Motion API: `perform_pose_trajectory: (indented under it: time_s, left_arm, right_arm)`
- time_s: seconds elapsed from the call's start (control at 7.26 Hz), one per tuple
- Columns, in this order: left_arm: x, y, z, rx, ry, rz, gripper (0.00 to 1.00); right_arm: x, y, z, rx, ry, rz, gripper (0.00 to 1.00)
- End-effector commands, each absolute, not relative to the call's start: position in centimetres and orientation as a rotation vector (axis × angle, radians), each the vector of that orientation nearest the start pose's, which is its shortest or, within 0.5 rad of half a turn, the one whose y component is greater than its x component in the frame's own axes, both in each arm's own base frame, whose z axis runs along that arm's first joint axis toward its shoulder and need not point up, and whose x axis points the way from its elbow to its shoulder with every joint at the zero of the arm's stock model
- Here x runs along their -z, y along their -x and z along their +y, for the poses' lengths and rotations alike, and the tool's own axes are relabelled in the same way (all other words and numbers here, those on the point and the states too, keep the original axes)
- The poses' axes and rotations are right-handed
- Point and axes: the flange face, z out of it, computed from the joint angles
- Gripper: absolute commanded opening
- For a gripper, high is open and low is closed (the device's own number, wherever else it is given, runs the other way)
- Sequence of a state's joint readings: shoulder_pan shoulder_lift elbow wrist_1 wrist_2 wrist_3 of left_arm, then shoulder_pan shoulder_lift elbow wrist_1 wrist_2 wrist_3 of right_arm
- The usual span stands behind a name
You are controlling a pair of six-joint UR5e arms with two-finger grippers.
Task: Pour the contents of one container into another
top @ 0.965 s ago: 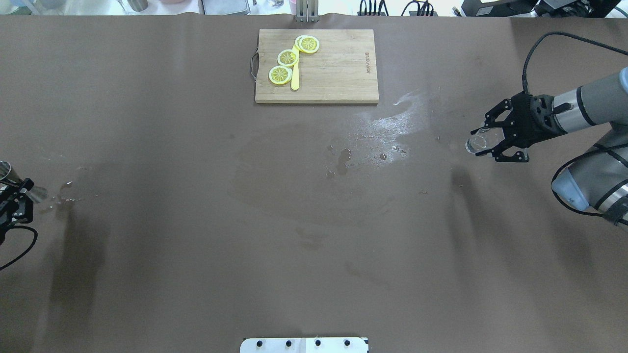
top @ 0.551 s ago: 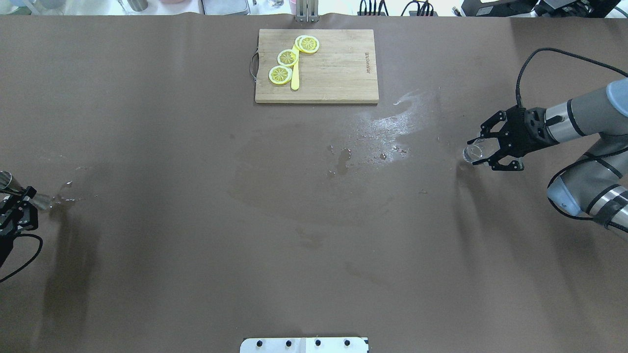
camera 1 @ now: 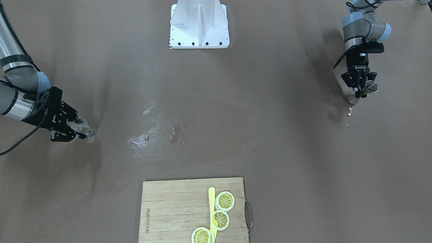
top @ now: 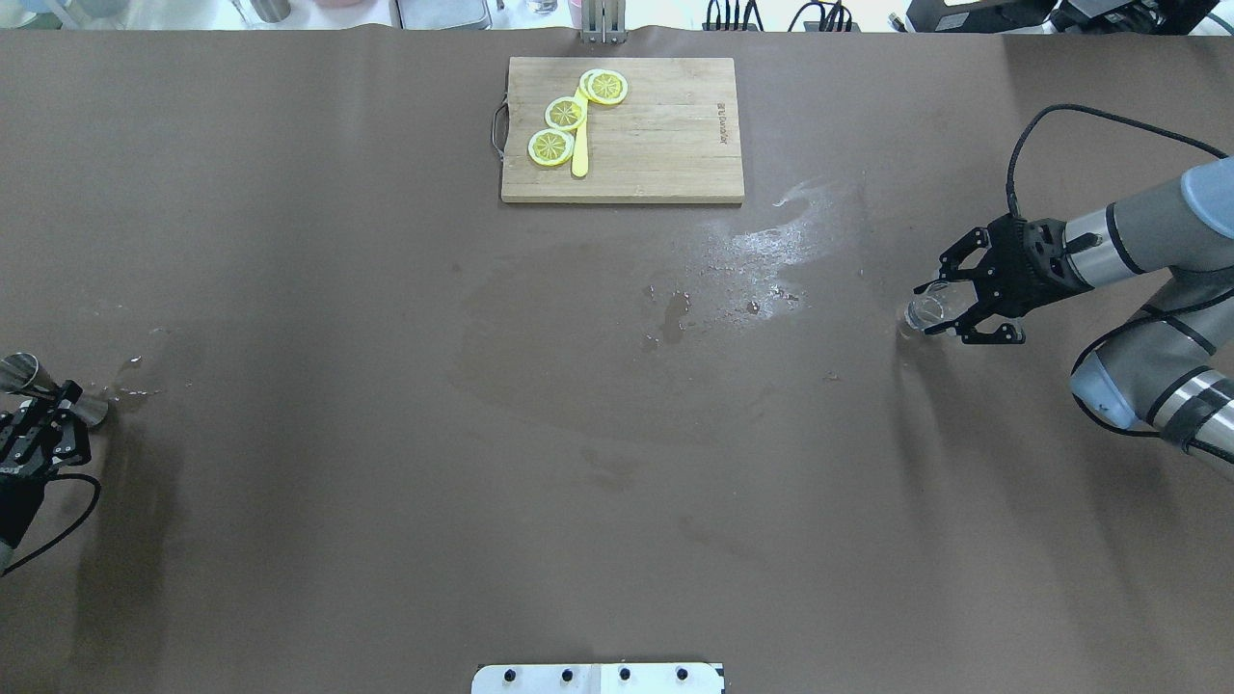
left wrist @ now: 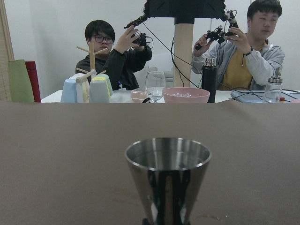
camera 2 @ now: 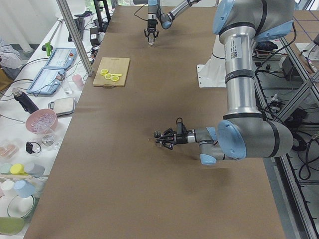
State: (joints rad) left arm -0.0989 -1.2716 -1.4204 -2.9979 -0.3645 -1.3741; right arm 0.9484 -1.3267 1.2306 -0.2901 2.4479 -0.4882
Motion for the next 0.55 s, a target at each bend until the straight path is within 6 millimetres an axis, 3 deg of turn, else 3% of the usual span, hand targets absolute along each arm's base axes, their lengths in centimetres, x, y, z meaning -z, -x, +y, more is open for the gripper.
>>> perform_pose_trajectory:
  time_s: [0.0,0.28,0.41]
  left_arm:
    - [-67.6,-29.0,-25.6,0.535,-1.202,0.699,0.98]
    - [-67.1,-29.0,-25.7,0.541,-1.202,0.705,0.98]
    - [-66.5,-28.1,-25.7,0.544,-1.201,0.706,0.98]
  right_arm:
    - [-54.0,31.0,-49.9,1.419,-1.143,-0.986,0.0]
    - [-54.0,31.5,-49.5,1.419,-1.138,-0.997,0.0]
    - [-54.0,31.7,-49.4,1.42,-1.136,-1.0,0.0]
